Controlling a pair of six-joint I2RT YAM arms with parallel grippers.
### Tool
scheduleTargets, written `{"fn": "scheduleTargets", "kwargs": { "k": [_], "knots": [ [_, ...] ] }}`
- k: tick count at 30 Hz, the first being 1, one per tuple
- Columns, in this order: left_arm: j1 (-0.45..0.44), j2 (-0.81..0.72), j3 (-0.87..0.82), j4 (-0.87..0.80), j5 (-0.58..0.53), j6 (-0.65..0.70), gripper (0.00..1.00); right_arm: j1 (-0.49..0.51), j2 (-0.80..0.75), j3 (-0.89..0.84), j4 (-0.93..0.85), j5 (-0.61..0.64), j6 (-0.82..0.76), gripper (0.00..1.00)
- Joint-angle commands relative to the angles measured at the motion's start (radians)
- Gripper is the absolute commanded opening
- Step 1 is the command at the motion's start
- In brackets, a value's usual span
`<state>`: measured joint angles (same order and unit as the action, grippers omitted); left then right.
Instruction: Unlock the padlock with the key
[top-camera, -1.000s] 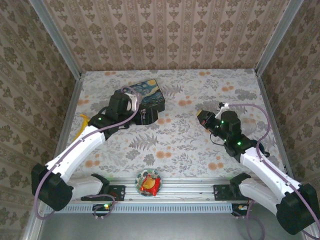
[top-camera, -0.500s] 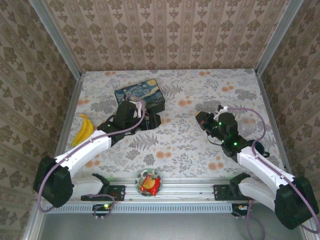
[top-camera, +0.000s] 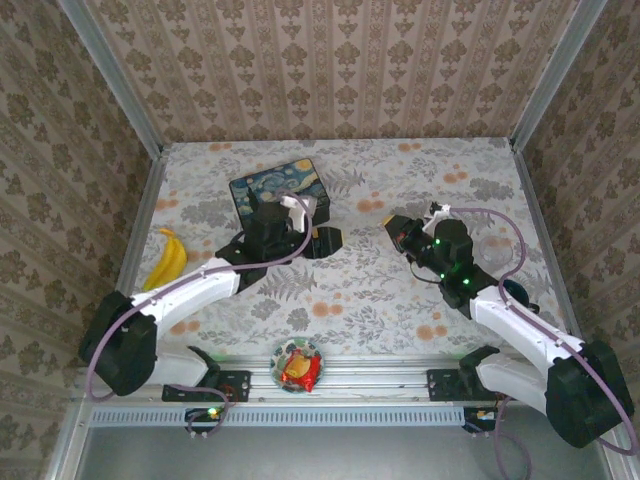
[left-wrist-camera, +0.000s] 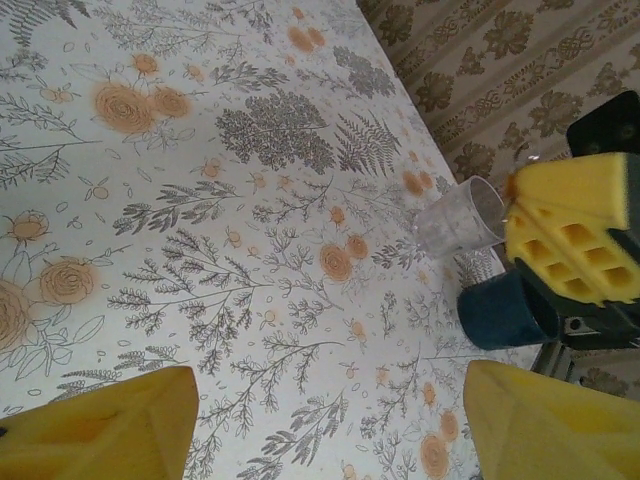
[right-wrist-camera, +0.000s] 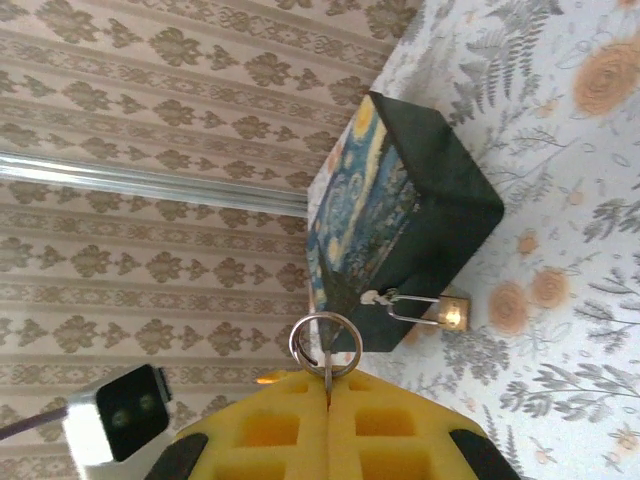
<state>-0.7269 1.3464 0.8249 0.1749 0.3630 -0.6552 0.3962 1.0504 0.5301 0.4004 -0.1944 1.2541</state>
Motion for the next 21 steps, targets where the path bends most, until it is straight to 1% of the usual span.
{"fn": "scheduleTargets", "kwargs": {
  "k": [1, 4, 8, 14, 17, 21],
  "knots": [
    [-0.003, 0.039, 0.073, 0.085, 0.044, -0.007, 0.68, 0.013, -0.001, 0.021, 0.051, -0.008, 0.023, 0.0],
    [-0.003, 0.089, 0.106, 0.158, 0.107, -0.042, 0.65, 0.019, 0.006, 0.021, 0.078, -0.015, 0.031, 0.0],
    [-0.005, 0.128, 0.136, 0.224, 0.158, -0.086, 0.59, 0.023, 0.008, 0.013, 0.134, -0.024, 0.034, 0.0],
    [-0.01, 0.154, 0.172, 0.261, 0.231, -0.115, 0.47, 0.026, 0.014, 0.008, 0.198, -0.023, 0.033, 0.0],
    [-0.012, 0.165, 0.183, 0.273, 0.262, -0.116, 0.44, 0.028, 0.02, 0.014, 0.22, -0.028, 0.032, 0.0],
    [-0.016, 0.179, 0.2, 0.284, 0.274, -0.122, 0.4, 0.036, 0.03, 0.036, 0.225, -0.04, 0.021, 0.0]
  ]
}}
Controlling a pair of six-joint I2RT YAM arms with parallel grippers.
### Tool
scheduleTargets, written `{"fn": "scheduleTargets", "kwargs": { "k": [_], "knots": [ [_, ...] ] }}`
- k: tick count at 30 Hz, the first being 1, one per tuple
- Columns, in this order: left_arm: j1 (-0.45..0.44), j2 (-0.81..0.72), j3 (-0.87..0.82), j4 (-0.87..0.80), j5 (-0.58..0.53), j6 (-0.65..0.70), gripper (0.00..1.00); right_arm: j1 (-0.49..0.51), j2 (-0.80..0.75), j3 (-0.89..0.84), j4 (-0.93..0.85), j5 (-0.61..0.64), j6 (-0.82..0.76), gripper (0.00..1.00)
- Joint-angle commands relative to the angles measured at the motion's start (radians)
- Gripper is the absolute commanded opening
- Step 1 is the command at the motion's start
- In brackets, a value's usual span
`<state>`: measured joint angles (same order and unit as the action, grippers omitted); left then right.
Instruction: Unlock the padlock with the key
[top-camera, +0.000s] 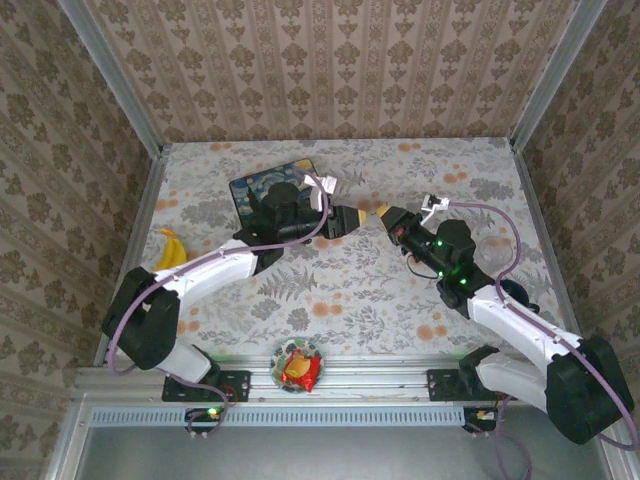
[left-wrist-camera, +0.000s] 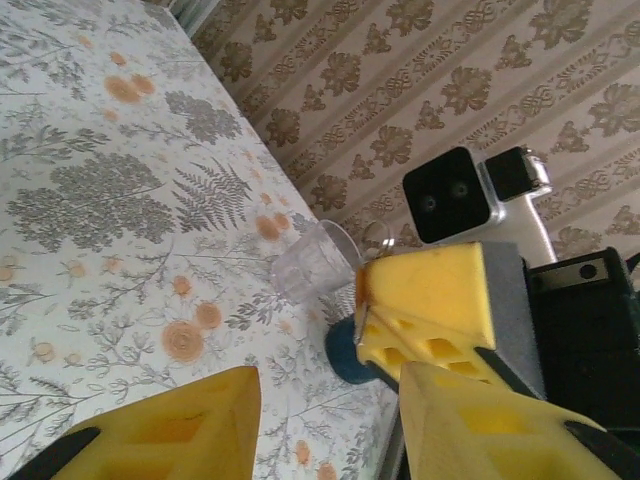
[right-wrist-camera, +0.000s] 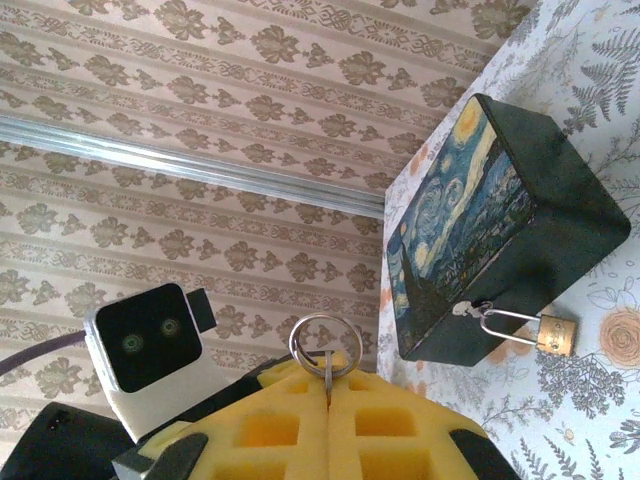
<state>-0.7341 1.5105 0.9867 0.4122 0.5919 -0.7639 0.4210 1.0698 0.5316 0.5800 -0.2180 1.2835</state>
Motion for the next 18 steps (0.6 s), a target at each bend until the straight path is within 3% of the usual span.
{"fn": "scheduleTargets", "kwargs": {
  "k": [1, 18],
  "knots": [
    [-0.01, 0.017, 0.041, 0.051, 0.045, -0.015, 0.39, 0.014, 0.014, 0.037, 0.046, -0.019, -0.01, 0.0],
    [-0.009, 0.056, 0.054, 0.096, 0.111, -0.058, 0.24, 0.027, 0.021, 0.044, 0.057, -0.017, -0.022, 0.0]
  ]
}}
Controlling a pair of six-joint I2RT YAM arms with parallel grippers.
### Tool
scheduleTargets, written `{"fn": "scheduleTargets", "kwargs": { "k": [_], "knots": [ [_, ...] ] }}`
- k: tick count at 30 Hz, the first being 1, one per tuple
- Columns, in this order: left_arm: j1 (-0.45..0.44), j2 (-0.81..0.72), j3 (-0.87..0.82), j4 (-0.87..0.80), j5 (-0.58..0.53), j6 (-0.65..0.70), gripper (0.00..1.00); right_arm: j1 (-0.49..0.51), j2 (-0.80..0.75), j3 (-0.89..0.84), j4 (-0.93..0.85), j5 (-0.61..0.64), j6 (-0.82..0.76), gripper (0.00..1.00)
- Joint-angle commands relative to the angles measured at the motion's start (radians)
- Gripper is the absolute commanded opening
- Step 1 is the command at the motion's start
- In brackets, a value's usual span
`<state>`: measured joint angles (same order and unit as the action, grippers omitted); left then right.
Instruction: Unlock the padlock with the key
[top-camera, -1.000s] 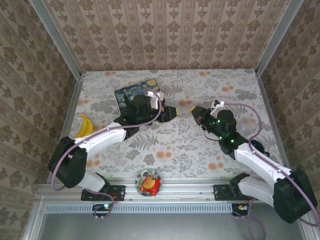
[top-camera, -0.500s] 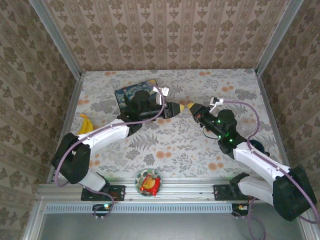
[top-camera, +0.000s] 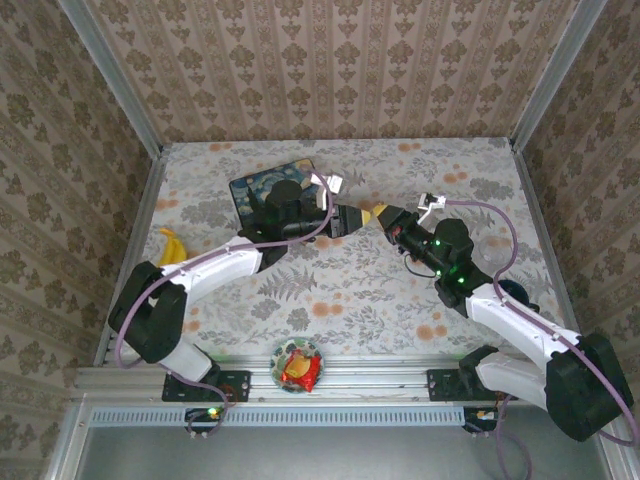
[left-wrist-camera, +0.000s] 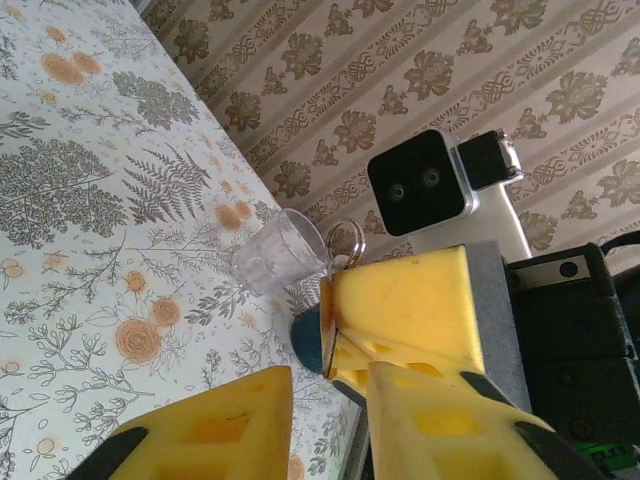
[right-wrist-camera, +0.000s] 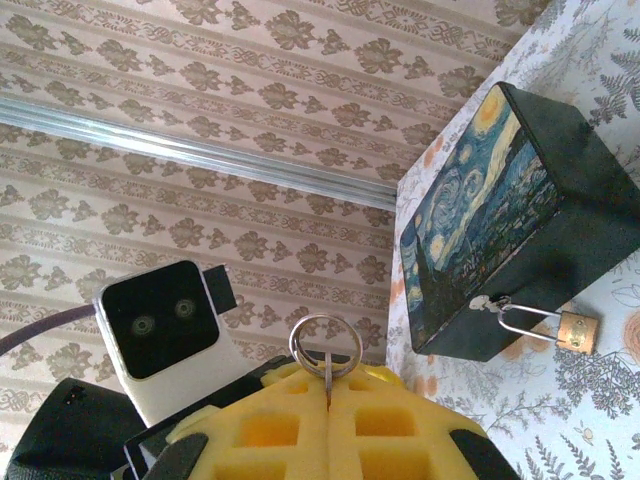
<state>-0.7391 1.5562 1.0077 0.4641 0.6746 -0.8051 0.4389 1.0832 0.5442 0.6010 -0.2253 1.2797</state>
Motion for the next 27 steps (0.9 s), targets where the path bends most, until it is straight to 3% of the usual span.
{"fn": "scheduleTargets", "kwargs": {
  "k": [1, 14, 22, 27],
  "knots": [
    [-0.004, 0.012, 0.034, 0.049, 0.028, -0.021, 0.23, 0.011, 0.007, 0.031, 0.036, -0.009, -0.021, 0.0],
    [0.008, 0.024, 0.024, 0.131, 0.038, -0.08, 0.19, 0.022, 0.012, 0.033, 0.033, -0.009, -0.029, 0.0],
    [0.018, 0.023, 0.017, 0.14, 0.036, -0.107, 0.0, 0.033, 0.023, 0.047, 0.025, -0.029, -0.046, 0.0],
    [0.031, 0.006, 0.015, 0.117, 0.048, -0.081, 0.0, 0.037, 0.019, 0.059, -0.019, -0.03, -0.075, 0.0]
  ]
}}
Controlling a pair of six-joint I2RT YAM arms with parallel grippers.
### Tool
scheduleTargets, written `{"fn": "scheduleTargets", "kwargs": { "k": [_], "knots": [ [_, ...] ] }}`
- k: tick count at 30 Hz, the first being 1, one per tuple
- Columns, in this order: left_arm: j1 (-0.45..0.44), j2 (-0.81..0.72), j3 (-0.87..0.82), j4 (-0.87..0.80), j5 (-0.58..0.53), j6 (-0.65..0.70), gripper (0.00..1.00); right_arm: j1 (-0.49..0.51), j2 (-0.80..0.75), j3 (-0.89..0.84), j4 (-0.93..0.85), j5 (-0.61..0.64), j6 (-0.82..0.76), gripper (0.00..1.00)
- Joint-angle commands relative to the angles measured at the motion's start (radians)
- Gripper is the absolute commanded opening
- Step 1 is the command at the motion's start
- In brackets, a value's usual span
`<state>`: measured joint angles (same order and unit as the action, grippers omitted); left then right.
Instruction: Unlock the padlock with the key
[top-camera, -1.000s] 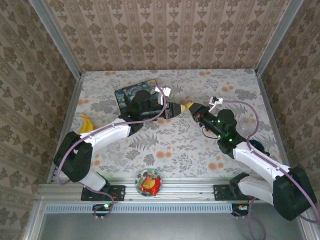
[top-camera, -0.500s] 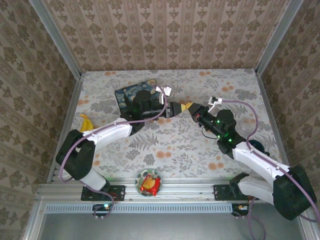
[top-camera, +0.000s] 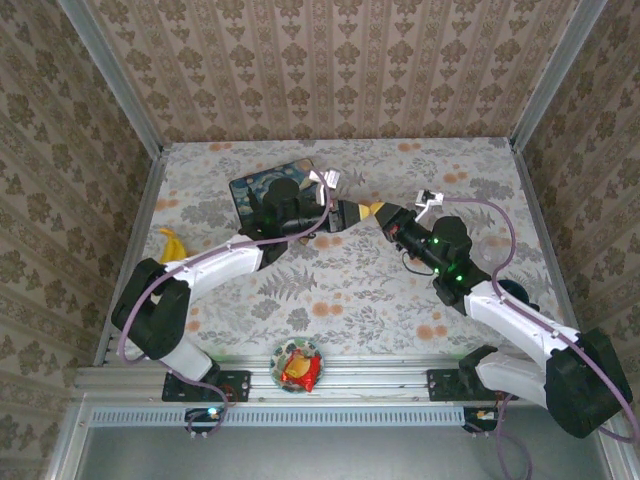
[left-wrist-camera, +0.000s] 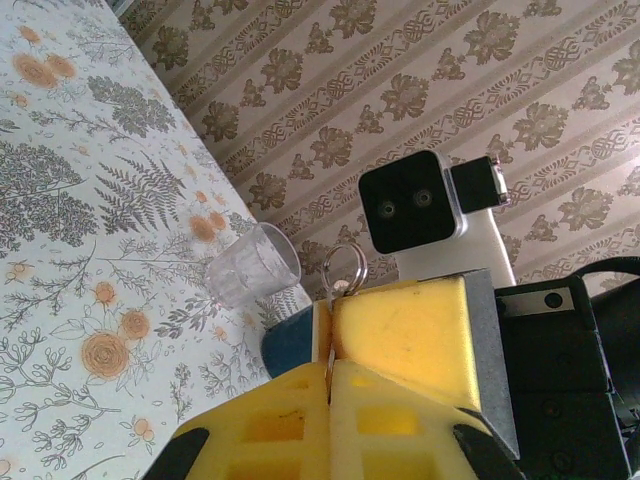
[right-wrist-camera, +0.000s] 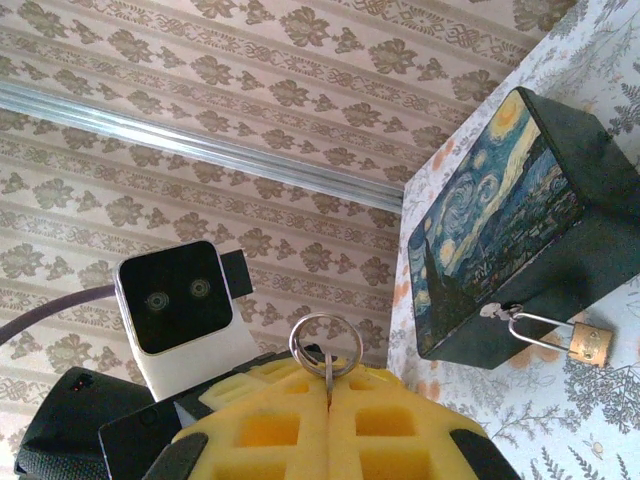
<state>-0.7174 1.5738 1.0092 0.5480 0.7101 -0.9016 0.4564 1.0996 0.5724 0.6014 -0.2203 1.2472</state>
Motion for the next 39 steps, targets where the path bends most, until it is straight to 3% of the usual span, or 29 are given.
{"fn": "scheduleTargets", "kwargs": {
  "k": [1, 5, 8, 16, 20, 24, 34, 39],
  "knots": [
    [0.014, -0.021, 0.016, 0.005, 0.019, 0.037, 0.0, 0.019, -0.003, 0.032, -0.035, -0.03, -0.05, 0.0],
    [0.026, -0.079, 0.033, -0.171, 0.02, 0.163, 0.0, 0.018, -0.031, 0.034, -0.094, -0.004, -0.083, 0.21],
    [0.027, -0.123, 0.046, -0.297, 0.004, 0.25, 0.0, 0.016, -0.049, 0.03, -0.111, 0.005, -0.096, 0.32],
    [0.044, -0.179, 0.1, -0.605, -0.008, 0.452, 0.0, -0.004, -0.107, 0.04, -0.197, -0.007, -0.15, 0.5],
    [0.039, -0.197, 0.218, -0.932, -0.037, 0.688, 0.0, -0.021, -0.193, 0.074, -0.361, -0.019, -0.298, 0.54],
    [0.021, -0.205, 0.317, -1.153, -0.096, 0.85, 0.0, -0.022, -0.247, 0.131, -0.532, -0.082, -0.518, 0.49],
    [-0.035, -0.202, 0.447, -1.424, -0.157, 1.153, 0.0, -0.021, -0.342, 0.127, -0.663, -0.201, -0.821, 0.51],
    [-0.043, -0.186, 0.484, -1.472, -0.155, 1.226, 0.0, -0.021, -0.329, 0.132, -0.668, -0.301, -0.899, 0.6]
  ]
}}
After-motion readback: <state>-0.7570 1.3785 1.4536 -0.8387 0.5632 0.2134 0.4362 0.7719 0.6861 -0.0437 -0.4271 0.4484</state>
